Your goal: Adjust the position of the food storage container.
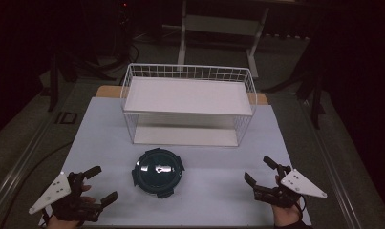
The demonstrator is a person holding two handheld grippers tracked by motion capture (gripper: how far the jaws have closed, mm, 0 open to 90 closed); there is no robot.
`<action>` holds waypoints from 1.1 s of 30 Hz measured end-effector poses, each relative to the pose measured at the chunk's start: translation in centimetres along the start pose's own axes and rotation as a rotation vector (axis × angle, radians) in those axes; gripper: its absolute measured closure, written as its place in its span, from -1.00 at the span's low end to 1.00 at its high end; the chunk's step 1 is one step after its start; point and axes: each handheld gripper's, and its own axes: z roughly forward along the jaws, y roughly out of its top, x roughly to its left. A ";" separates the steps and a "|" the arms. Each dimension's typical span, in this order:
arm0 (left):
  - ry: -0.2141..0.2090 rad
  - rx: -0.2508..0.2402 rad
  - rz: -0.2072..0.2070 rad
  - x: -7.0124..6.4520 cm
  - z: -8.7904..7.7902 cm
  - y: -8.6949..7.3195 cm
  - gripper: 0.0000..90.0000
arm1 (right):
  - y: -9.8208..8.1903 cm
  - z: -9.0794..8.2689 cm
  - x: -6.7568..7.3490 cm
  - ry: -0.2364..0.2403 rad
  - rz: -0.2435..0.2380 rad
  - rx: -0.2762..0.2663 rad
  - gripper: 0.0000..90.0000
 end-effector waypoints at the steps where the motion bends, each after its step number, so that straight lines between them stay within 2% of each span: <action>1: 0.000 0.000 0.000 0.0 0.0 0.0 -1.00 | 0.0 0.0 0.0 0.000 0.000 0.000 -0.69; 8: -0.017 -0.004 0.001 -0.5 0.2 0.4 -1.00 | 0.1 0.0 0.1 0.000 -0.003 -0.002 -0.69; 11: -0.023 0.009 0.017 -0.7 0.4 0.9 -1.00 | 0.1 0.0 0.1 -0.001 0.000 -0.003 -0.69; 12: -0.043 0.022 0.037 -0.9 0.5 1.5 -1.00 | 0.1 0.0 0.1 -0.001 0.005 -0.005 -0.69; 15: -0.061 0.028 0.021 -0.8 0.4 2.2 -1.00 | 0.2 0.0 0.0 -0.005 0.009 -0.008 -0.69; 16: -0.050 0.066 0.040 -0.7 0.4 2.7 -1.00 | 0.2 -0.1 0.0 -0.009 0.011 -0.010 -0.69; 17: -0.050 0.066 0.040 -0.7 0.4 2.7 -1.00 | 0.2 -0.1 0.0 -0.009 0.011 -0.010 -0.69; 18: -0.037 0.107 0.038 -0.5 0.3 3.0 -1.00 | 0.2 -0.1 0.0 -0.012 0.011 -0.010 -0.69; 19: -0.037 0.107 0.038 -0.5 0.3 3.0 -1.00 | 0.2 -0.1 0.0 -0.012 0.011 -0.010 -0.69; 22: -0.020 0.185 0.041 -0.1 0.7 2.9 -1.00 | 0.2 0.1 0.0 -0.012 0.007 -0.008 -0.69; 23: -0.020 0.185 0.041 -0.1 0.7 2.9 -1.00 | 0.2 0.1 0.0 -0.012 0.007 -0.008 -0.69; 24: -0.018 0.226 0.042 0.1 1.0 2.6 -1.00 | 0.2 0.2 0.0 -0.009 0.008 -0.009 -0.69; 25: -0.018 0.226 0.042 0.1 1.0 2.6 -0.98 | 0.2 0.2 0.0 -0.009 0.008 -0.009 -0.69; 26: -0.026 0.249 0.049 0.3 1.1 2.4 -0.88 | 0.1 0.2 0.0 -0.008 0.006 -0.008 -0.69; 27: -0.030 0.259 0.050 0.4 1.2 2.3 -0.88 | 0.1 0.2 0.0 -0.008 0.006 -0.008 -0.69; 28: -0.036 0.277 0.062 0.8 1.3 1.9 -0.65 | 0.1 0.2 0.0 -0.007 0.006 -0.007 -0.69; 29: -0.036 0.277 0.062 0.8 1.3 1.9 -0.55 | 0.1 0.2 0.0 -0.007 0.006 -0.007 -0.69; 30: -0.040 0.289 0.055 1.1 1.4 1.6 -0.55 | 0.1 0.2 0.0 -0.007 0.006 -0.006 -0.69; 31: -0.049 0.298 0.054 1.3 1.5 1.5 -0.43 | 0.1 0.2 0.0 -0.006 0.008 -0.007 -0.69; 32: -0.054 0.312 0.059 1.3 1.7 1.3 -0.14 | 0.1 0.2 -0.1 -0.007 0.011 -0.005 -0.69; 33: -0.056 0.322 0.065 1.4 1.8 1.1 -0.14 | 0.1 0.2 -0.1 -0.007 0.011 -0.005 -0.69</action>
